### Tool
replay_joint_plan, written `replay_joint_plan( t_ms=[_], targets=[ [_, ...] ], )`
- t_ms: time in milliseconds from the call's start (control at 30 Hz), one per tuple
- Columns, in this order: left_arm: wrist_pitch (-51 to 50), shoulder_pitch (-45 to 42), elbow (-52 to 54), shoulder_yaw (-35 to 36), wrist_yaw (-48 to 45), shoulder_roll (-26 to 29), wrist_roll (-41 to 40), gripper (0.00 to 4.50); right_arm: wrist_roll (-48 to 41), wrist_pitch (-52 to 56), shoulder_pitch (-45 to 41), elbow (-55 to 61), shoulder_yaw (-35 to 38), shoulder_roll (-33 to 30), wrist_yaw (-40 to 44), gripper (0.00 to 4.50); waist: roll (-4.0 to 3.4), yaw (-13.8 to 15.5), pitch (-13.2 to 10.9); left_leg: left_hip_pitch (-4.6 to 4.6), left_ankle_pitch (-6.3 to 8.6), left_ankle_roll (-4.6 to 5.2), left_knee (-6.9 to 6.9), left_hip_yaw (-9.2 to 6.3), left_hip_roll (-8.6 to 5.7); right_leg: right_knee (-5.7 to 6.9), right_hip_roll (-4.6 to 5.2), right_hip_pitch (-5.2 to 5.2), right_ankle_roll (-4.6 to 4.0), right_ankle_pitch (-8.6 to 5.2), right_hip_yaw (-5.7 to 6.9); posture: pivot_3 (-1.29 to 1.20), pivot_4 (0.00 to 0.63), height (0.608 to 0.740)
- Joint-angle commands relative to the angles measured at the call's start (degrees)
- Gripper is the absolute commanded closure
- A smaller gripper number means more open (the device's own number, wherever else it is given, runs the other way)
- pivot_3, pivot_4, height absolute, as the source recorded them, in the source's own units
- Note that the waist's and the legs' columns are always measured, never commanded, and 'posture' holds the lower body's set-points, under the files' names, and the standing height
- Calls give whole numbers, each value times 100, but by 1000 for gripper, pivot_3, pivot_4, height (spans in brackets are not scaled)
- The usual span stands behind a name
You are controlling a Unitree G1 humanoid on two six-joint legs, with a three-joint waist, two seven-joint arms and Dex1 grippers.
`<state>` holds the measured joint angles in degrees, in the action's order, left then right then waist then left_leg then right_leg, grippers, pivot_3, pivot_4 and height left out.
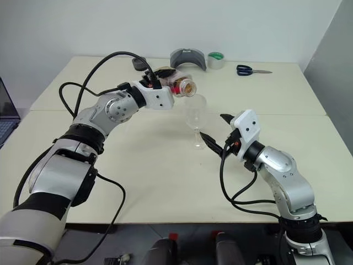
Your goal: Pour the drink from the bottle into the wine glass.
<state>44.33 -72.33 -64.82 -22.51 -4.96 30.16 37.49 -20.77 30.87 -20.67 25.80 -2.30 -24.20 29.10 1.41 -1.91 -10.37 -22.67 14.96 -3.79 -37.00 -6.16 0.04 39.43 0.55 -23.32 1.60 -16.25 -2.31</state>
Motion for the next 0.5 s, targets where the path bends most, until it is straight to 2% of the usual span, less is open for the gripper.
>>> replay_joint_plan(
  t_ms=[33,500],
  targets=[
    [168,-316,94,-93,464,121,193,2792,-25,-105,-12,213,103,21,-40,0,0,3,0,0,0,0,0,-1,-2,1,3,0,0,0,1,0,150,740],
    [98,-566,-205,-443,1140,201,640,2792,-100,9,-108,341,88,93,-131,0,0,0,0,0,-3,5,-2,-1,-38,11,38,0,2,-1,3,0,150,740]
  ],
)
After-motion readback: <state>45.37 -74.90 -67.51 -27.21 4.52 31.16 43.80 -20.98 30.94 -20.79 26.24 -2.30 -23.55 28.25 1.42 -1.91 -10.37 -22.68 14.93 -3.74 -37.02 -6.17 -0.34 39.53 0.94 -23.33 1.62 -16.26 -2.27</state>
